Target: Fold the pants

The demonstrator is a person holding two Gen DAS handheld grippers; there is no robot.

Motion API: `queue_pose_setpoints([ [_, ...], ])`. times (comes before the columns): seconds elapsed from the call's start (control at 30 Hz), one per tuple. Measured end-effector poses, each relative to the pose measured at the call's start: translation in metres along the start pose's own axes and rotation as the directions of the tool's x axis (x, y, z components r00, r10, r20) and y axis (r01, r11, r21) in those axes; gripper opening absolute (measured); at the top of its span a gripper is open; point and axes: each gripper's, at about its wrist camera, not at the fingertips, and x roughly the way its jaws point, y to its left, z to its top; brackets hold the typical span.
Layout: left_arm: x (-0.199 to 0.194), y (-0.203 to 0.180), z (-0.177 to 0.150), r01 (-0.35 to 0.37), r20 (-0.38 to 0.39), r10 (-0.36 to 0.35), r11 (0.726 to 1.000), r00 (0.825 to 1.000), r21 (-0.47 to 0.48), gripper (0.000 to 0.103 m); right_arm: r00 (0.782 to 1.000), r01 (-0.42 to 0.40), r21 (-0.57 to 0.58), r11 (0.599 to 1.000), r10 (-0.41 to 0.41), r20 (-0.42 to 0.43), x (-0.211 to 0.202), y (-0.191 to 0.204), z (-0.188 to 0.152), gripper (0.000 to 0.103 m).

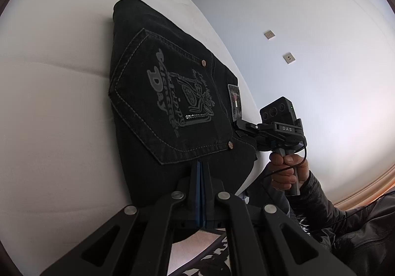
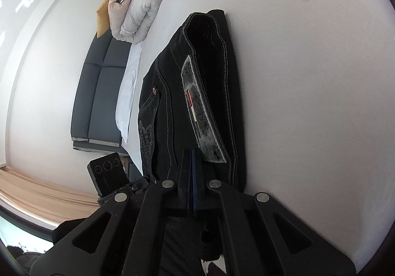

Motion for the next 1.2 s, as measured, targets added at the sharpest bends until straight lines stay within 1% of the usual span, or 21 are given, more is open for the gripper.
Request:
queue_pose_setpoints([
  [0.17,0.015,-0.006,-0.004,-0.034,-0.015,0.034,0.999,0.999,0.025,0.005,1.000,-0.013,-0.016,1.000,0.013,0.012,-0.005,-0.003,-0.007,0.000],
  [0.27,0.014,-0.008,-0.003,-0.044,-0.013,0.044,0.999,0.999,0.031,0.005,0.999,-0.018,-0.101,0.995,0.022,0.039,-0.004,0.000,-0.009,0.000],
  [0.37,0.002,-0.012,-0.002,-0.043,0.024,0.042,0.998,0.999,0.035,0.004,0.997,-0.011,-0.135,0.991,0.020,0.069,-0.008,0.006,-0.012,0.000],
  [0.4,-0.004,-0.014,-0.003,-0.037,0.046,0.036,0.999,0.998,0.038,0.007,0.997,0.001,-0.146,0.989,0.011,0.079,-0.012,0.012,-0.014,0.000],
  [0.43,-0.013,-0.019,-0.002,-0.034,0.078,0.030,0.999,0.997,0.042,0.026,0.996,-0.002,-0.153,0.988,0.016,0.087,-0.016,0.020,-0.014,0.004],
  [0.47,-0.021,-0.022,-0.002,-0.031,0.107,0.026,0.998,0.994,0.047,0.040,0.995,-0.007,-0.158,0.987,0.023,0.095,-0.021,0.025,-0.015,0.005],
  [0.5,-0.032,-0.025,0.000,-0.033,0.148,0.025,0.998,0.989,0.048,0.068,0.994,-0.020,-0.167,0.986,0.038,0.104,-0.028,0.030,-0.015,0.006],
  [0.53,-0.042,-0.027,0.003,-0.023,0.182,0.015,0.999,0.983,0.046,0.080,0.992,-0.035,-0.175,0.984,0.056,0.117,-0.035,0.034,-0.015,0.013],
  [0.6,-0.055,-0.023,0.012,-0.025,0.217,0.017,0.999,0.976,0.035,0.080,0.986,-0.047,-0.171,0.984,0.074,0.152,-0.048,0.039,-0.010,0.037],
  [0.63,-0.058,-0.018,0.018,-0.044,0.218,0.038,0.999,0.975,0.025,0.080,0.983,-0.033,-0.153,0.988,0.060,0.174,-0.053,0.038,-0.006,0.068],
  [0.67,-0.058,-0.012,0.025,-0.074,0.212,0.070,0.997,0.975,0.008,0.080,0.978,-0.013,-0.129,0.992,0.039,0.204,-0.057,0.036,-0.003,0.082],
  [0.7,-0.056,-0.004,0.029,-0.098,0.199,0.098,0.995,0.975,-0.013,0.080,0.975,0.001,-0.110,0.994,0.023,0.220,-0.059,0.033,0.001,0.081],
  [0.73,-0.052,0.005,0.035,-0.118,0.183,0.123,0.992,0.975,-0.040,0.080,0.976,0.020,-0.081,0.997,-0.002,0.217,-0.058,0.029,0.006,0.081],
  [0.83,-0.033,0.028,0.050,-0.154,0.124,0.167,0.982,0.978,-0.107,0.079,0.983,0.037,-0.002,0.999,-0.036,0.179,-0.049,0.021,0.020,0.081],
  [0.9,-0.018,0.032,0.061,-0.187,0.090,0.197,0.977,0.976,-0.105,0.078,0.989,0.082,0.005,0.997,-0.081,0.125,-0.040,0.019,0.033,0.079],
  [0.97,-0.006,0.028,0.071,-0.230,0.063,0.237,0.969,0.970,-0.094,0.076,0.990,0.112,0.000,0.994,-0.111,0.084,-0.027,0.024,0.044,0.078],
  [1.0,0.000,0.026,0.074,-0.252,0.050,0.257,0.964,0.965,-0.085,0.072,0.990,0.126,-0.007,0.992,-0.126,0.068,-0.020,0.027,0.050,0.076],
  [1.03,0.006,0.023,0.078,-0.277,0.037,0.280,0.958,0.959,-0.075,0.065,0.989,0.137,-0.010,0.990,-0.137,0.058,-0.013,0.029,0.056,0.071],
  [1.1,0.022,0.019,0.083,-0.338,0.003,0.339,0.939,0.941,-0.060,0.057,0.988,0.150,-0.005,0.989,-0.150,0.034,0.002,0.029,0.064,0.058],
  [1.17,0.033,0.012,0.086,-0.398,-0.010,0.398,0.917,0.917,-0.031,0.056,0.985,0.173,-0.014,0.985,-0.173,0.021,0.014,0.030,0.070,0.039],
  [1.2,0.038,0.006,0.088,-0.427,-0.016,0.427,0.904,0.904,-0.013,0.053,0.983,0.182,-0.019,0.983,-0.181,0.020,0.017,0.028,0.069,0.035],
])
